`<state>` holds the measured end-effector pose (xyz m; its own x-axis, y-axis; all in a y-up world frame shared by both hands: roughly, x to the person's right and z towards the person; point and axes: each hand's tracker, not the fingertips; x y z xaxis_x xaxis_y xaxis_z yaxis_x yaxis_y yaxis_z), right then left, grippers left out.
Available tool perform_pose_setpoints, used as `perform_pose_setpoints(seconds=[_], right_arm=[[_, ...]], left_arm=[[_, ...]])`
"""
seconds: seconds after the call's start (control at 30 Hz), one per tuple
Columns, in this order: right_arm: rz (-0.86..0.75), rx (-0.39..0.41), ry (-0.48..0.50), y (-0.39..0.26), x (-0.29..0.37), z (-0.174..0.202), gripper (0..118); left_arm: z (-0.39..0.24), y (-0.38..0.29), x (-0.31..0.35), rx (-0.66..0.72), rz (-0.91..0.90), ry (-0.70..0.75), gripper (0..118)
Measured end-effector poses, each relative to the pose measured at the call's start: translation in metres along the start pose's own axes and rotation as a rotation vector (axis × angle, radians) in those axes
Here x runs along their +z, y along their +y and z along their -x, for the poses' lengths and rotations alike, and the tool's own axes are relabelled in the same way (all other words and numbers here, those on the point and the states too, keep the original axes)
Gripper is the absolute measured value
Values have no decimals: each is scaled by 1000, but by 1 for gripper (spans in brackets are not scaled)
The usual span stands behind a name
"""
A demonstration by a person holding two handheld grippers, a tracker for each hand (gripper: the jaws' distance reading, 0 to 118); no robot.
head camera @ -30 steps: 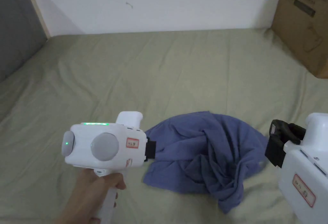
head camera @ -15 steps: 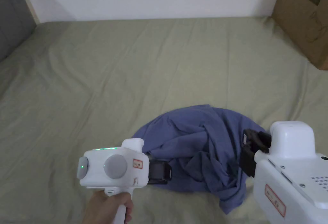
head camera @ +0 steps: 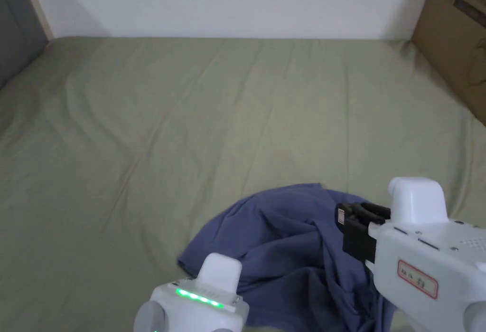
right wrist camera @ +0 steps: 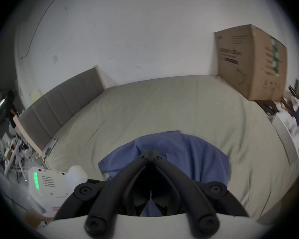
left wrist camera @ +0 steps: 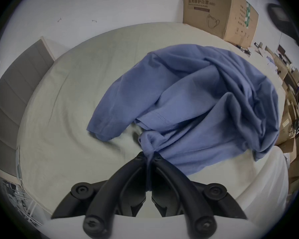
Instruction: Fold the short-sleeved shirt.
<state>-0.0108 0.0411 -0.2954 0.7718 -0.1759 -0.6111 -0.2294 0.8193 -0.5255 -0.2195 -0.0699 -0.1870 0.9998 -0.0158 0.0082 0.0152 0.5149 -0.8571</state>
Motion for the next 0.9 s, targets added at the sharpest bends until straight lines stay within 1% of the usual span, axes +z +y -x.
perform_pose_setpoints(seconds=[0.07, 0.13, 0.17, 0.2, 0.23, 0.27, 0.3, 0.33, 0.37, 0.47, 0.53, 0.57, 0.6, 0.63, 0.67, 0.7, 0.73, 0.77, 0.8, 0.83, 0.87, 0.9], right_arm=[[34, 82, 27, 22, -24, 1, 0], [110, 125, 130, 46, -55, 2, 1], [162, 128, 196, 58, -74, 1, 23], [221, 128, 258, 70, -93, 0, 31], [265, 135, 263, 80, -110, 2, 39], [300, 162, 242, 87, -129, 6, 57], [332, 202, 233, 93, -149, 11, 82], [344, 234, 214, 97, -163, 16, 93], [361, 277, 207, 98, -179, 24, 95], [507, 369, 213, 96, -229, 42, 94], [594, 409, 193, 83, -255, 55, 94], [637, 439, 203, 74, -266, 59, 93], [695, 457, 210, 64, -277, 62, 89], [755, 480, 202, 53, -283, 62, 80], [815, 519, 170, 41, -290, 64, 64], [844, 555, 118, 28, -294, 65, 60], [803, 570, 114, 23, -291, 64, 60], [730, 539, 135, 24, -282, 63, 56], [762, 526, 124, 28, -280, 64, 49], [771, 513, 121, 32, -279, 64, 32], [785, 501, 117, 33, -280, 62, 9], [789, 485, 106, 35, -277, 59, 9]], left_arm=[[5, -1, 12, 21, -21, -27, 2], [9, -2, 24, 38, -30, -56, 2], [10, -4, 29, 45, -45, -66, 2], [10, -4, 33, 43, -46, -63, 2], [9, -4, 35, 41, -48, -69, 2], [10, -7, 34, 38, -55, -77, 2], [10, -7, 34, 37, -47, -81, 2], [10, -7, 34, 39, -45, -82, 2], [10, -9, 34, 44, -45, -89, 2], [14, -11, 31, 71, -36, -113, 2], [18, -11, 30, 89, -30, -128, 2], [20, -12, 29, 100, -34, -130, 2], [22, -11, 28, 112, -26, -132, 2], [24, -11, 27, 119, -20, -142, 2], [25, -12, 27, 124, -20, -147, 2], [26, -11, 27, 128, -18, -148, 2], [26, -12, 27, 130, -22, -149, 2], [26, -12, 27, 127, -26, -149, 2], [25, -12, 28, 126, -25, -151, 2], [25, -12, 28, 126, -28, -156, 2], [26, -12, 28, 125, -29, -158, 2], [26, -11, 29, 127, -28, -158, 2]])
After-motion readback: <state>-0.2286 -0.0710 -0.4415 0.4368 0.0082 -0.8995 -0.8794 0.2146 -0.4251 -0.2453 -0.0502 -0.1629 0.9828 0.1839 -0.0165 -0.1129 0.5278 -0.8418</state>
